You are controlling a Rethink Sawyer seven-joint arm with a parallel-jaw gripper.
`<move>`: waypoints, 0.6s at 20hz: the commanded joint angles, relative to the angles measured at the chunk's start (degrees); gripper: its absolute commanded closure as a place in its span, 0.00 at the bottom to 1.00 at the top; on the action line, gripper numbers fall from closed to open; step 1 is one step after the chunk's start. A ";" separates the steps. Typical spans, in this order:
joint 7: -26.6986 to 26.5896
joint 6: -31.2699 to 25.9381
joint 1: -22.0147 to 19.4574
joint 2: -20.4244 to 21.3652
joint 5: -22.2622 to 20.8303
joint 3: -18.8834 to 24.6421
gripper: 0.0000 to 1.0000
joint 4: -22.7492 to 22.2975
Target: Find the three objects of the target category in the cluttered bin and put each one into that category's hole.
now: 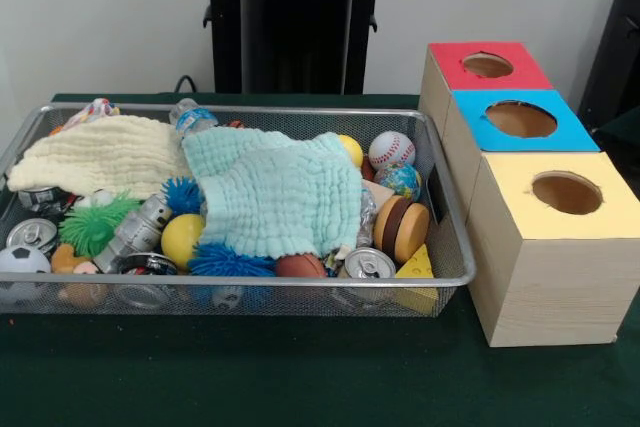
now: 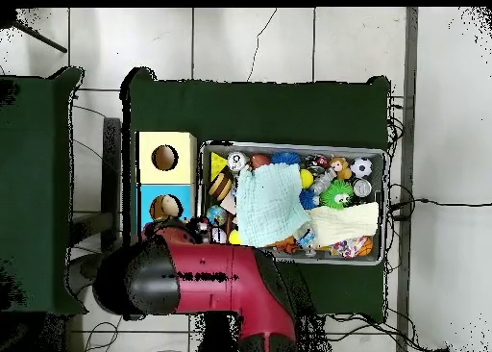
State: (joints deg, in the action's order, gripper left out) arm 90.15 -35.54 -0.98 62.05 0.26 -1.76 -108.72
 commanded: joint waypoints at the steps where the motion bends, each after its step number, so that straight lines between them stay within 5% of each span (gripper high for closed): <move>1: 3.97 -4.50 -4.29 -2.12 -0.79 1.60 0.00 3.86; 6: -4.80 -7.19 -10.28 -1.96 0.04 6.24 0.00 1.46; 12: -7.49 -8.12 -16.65 -1.22 -0.94 7.66 0.00 -0.28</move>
State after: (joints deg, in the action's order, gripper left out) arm 90.15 -35.82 -12.45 61.88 0.19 0.72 -107.35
